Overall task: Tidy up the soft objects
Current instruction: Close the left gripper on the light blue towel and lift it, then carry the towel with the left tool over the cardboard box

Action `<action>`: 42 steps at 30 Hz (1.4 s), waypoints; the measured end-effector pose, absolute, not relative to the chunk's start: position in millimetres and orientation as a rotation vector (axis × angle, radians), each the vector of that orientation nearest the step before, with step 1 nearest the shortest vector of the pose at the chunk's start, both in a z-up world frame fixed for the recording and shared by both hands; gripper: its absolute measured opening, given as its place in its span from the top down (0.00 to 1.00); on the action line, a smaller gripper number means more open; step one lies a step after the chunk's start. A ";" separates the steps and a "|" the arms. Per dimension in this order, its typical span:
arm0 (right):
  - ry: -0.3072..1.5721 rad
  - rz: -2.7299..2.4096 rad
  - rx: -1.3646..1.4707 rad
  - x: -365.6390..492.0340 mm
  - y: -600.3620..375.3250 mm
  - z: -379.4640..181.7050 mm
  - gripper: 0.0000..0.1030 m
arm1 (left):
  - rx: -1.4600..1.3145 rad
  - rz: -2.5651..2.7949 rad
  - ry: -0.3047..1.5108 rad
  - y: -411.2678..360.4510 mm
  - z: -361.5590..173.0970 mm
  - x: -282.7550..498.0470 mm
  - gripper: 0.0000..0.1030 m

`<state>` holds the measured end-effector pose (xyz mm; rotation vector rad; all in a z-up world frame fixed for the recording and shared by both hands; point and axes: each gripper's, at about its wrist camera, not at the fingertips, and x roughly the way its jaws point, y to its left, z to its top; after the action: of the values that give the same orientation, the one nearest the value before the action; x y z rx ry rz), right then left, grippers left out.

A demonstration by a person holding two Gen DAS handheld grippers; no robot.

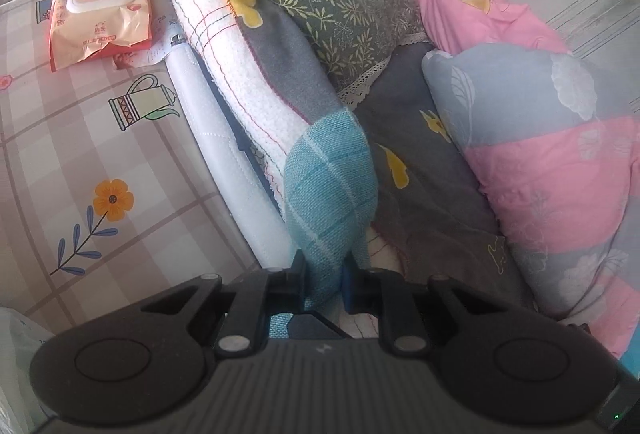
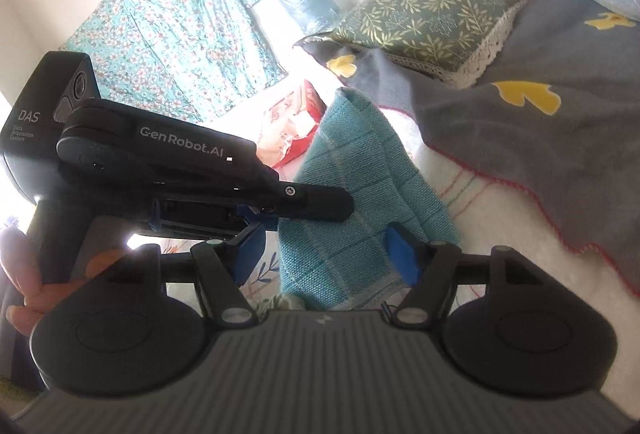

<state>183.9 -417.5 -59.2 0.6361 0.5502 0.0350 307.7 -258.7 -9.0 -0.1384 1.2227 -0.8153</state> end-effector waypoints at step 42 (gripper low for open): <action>0.687 0.900 0.443 127.6 -56.5 75.6 0.76 | -0.456 -0.415 0.735 136.2 117.6 111.7 0.83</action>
<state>127.6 -56.5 75.6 0.4428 0.6866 0.9001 111.7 136.2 117.6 -0.4557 0.7355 -0.4154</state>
